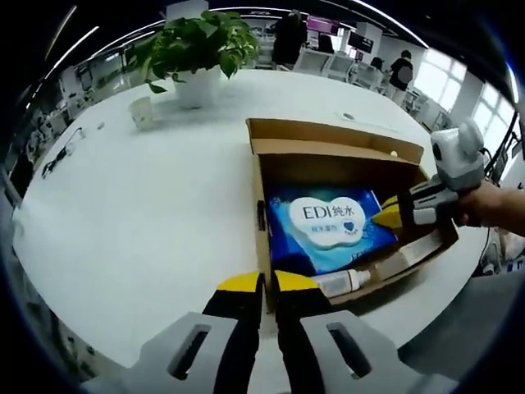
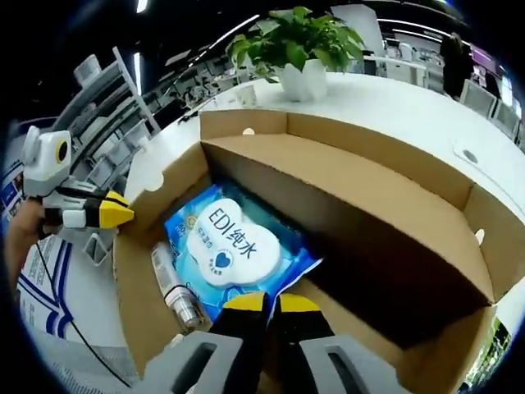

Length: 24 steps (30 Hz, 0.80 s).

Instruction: Operate the shoe box by opening the lid, removing the specified soft item, and placing it in the target area until the item is outside and the box remains undamaged.

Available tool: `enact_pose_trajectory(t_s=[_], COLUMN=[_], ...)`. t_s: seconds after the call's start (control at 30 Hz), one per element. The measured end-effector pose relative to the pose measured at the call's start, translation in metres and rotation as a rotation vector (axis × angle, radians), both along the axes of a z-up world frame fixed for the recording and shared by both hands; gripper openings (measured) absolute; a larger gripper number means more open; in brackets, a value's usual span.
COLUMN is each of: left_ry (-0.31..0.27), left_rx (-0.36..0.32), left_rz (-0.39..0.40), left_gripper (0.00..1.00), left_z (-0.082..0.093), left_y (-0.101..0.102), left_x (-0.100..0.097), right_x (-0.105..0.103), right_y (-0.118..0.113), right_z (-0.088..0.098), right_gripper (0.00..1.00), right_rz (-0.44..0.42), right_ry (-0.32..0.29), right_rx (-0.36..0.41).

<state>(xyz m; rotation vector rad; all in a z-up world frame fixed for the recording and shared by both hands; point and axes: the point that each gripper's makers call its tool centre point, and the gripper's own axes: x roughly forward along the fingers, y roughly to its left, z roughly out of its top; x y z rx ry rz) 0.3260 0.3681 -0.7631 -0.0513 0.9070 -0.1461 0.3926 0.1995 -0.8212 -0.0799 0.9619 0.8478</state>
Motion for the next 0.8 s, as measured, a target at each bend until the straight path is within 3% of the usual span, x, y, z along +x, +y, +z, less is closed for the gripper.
enact_pose_trajectory(t_s=[0.5, 0.67, 0.8], left_ry=[0.010, -0.048, -0.092], left_rx=[0.048, 0.055, 0.059], left_rz=[-0.034, -0.059, -0.073], left_gripper=[0.03, 0.03, 0.08], left_z=[0.006, 0.024, 0.040], left_y=[-0.003, -0.005, -0.012], left_x=[-0.002, 0.004, 0.014], right_x=[-0.001, -0.001, -0.001], right_y=[-0.022, -0.022, -0.022], right_z=[0.000, 0.000, 0.000], right_gripper=[0.00, 0.00, 0.00], right_rz=[-0.020, -0.016, -0.024], right_ry=[-0.023, -0.026, -0.018], right_rx=[-0.026, -0.030, -0.025])
